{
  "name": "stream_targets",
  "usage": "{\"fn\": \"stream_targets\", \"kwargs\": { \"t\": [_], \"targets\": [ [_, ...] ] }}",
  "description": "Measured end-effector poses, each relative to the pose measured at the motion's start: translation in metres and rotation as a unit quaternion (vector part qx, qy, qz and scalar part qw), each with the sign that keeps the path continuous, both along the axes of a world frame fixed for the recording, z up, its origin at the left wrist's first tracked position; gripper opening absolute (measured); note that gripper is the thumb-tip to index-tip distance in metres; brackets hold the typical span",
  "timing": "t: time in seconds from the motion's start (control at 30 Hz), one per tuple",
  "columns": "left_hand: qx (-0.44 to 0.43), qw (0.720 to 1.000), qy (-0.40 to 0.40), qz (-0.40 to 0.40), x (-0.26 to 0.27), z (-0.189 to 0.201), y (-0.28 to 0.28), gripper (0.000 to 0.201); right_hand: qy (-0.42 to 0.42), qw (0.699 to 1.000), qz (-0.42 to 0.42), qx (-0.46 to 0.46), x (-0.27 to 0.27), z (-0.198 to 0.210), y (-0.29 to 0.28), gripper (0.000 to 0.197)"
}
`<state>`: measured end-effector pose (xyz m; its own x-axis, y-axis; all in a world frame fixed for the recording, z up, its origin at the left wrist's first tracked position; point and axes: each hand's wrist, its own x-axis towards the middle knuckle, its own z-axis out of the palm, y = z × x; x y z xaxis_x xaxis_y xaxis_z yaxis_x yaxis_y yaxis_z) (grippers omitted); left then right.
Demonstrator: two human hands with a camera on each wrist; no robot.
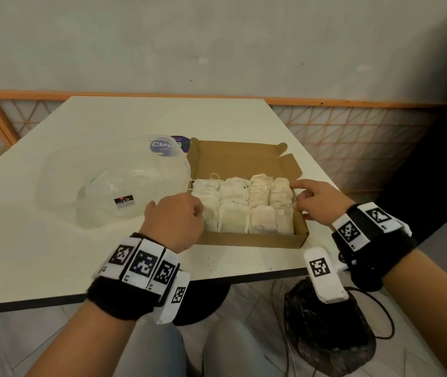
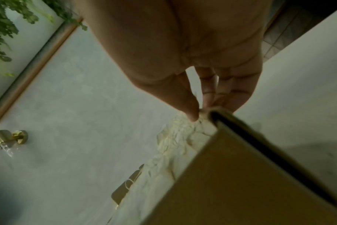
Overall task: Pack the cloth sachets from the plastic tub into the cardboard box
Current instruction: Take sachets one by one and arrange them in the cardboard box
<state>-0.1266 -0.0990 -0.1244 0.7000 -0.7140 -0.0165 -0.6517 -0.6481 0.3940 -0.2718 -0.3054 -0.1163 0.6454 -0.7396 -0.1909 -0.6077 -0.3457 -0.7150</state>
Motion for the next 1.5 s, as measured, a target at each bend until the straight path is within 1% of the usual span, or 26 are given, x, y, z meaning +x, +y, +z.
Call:
{"fn": "stream_targets", "kwargs": {
  "t": [0.03,0.13,0.2,0.27,0.33,0.37,0.47,0.53,0.63,0.7,0.77,0.87,0.97,1.03,1.07,1.13,1.2,1.27,1.33,1.4,1.47,1.5],
  "targets": [
    [-0.022,1.0,0.02,0.003,0.0,0.0,0.001,0.03,0.0,1.0,0.006,-0.015,0.001,0.001,-0.003,0.046],
    [-0.142,0.986,0.078,0.04,0.002,-0.001,0.005,0.035,0.002,0.994,0.015,-0.105,0.007,0.012,-0.006,0.048],
    [-0.176,0.979,0.092,0.055,0.006,-0.004,0.006,0.035,-0.013,0.991,0.047,-0.126,0.02,0.026,-0.003,0.042],
    [-0.187,0.971,0.136,0.062,0.009,-0.006,0.006,0.035,0.02,0.985,0.116,-0.123,0.037,0.039,0.003,0.033],
    [-0.195,0.96,0.187,0.066,0.01,-0.007,0.005,0.04,0.077,0.969,0.188,-0.138,0.054,0.048,0.014,0.025],
    [-0.196,0.957,0.203,0.071,0.01,-0.008,0.004,0.043,0.093,0.959,0.219,-0.153,0.063,0.05,0.022,0.024],
    [-0.203,0.946,0.236,0.094,0.014,-0.011,0.004,0.053,0.096,0.934,0.291,-0.185,0.089,0.051,0.048,0.035],
    [-0.22,0.932,0.265,0.11,0.018,-0.011,0.006,0.062,0.096,0.921,0.329,-0.185,0.102,0.048,0.063,0.039],
    [-0.231,0.921,0.292,0.117,0.026,-0.011,0.007,0.069,0.089,0.919,0.339,-0.179,0.115,0.044,0.074,0.037],
    [-0.228,0.914,0.316,0.11,0.029,-0.01,0.006,0.067,0.095,0.917,0.341,-0.183,0.122,0.039,0.078,0.036],
    [-0.239,0.905,0.338,0.103,0.03,-0.009,0.003,0.063,0.108,0.919,0.34,-0.166,0.127,0.034,0.08,0.04],
    [-0.267,0.901,0.33,0.083,0.03,-0.008,0.002,0.063,0.109,0.928,0.33,-0.135,0.13,0.03,0.079,0.052],
    [-0.264,0.923,0.275,0.05,0.024,-0.009,0.004,0.065,0.101,0.928,0.334,-0.128,0.131,0.026,0.077,0.056],
    [-0.258,0.935,0.24,0.033,0.02,-0.009,0.006,0.061,0.076,0.933,0.34,-0.09,0.129,0.024,0.077,0.054],
    [-0.259,0.938,0.23,0.027,0.019,-0.008,0.007,0.058,0.065,0.932,0.344,-0.092,0.129,0.024,0.076,0.053],
    [-0.271,0.937,0.219,0.024,0.016,-0.005,0.01,0.054,0.062,0.922,0.363,-0.118,0.127,0.028,0.072,0.05],
    [-0.284,0.937,0.202,0.031,0.015,-0.002,0.014,0.051,0.094,0.903,0.387,-0.161,0.122,0.038,0.066,0.047],
    [-0.285,0.942,0.174,0.043,0.015,0.001,0.019,0.045,0.131,0.893,0.37,-0.22,0.115,0.05,0.058,0.04],
    [-0.252,0.957,0.138,0.051,0.016,0.004,0.022,0.039,0.138,0.899,0.327,-0.256,0.106,0.06,0.047,0.035],
    [-0.183,0.977,0.105,0.043,0.017,0.004,0.022,0.031,0.132,0.914,0.277,-0.267,0.1,0.064,0.031,0.036],
    [-0.101,0.989,0.107,0.021,0.017,0.002,0.016,0.027,0.133,0.929,0.24,-0.25,0.093,0.063,0.016,0.039],
    [-0.076,0.99,0.119,0.015,0.015,0.001,0.012,0.027,0.143,0.931,0.238,-0.237,0.089,0.06,0.011,0.04]
  ]
}}
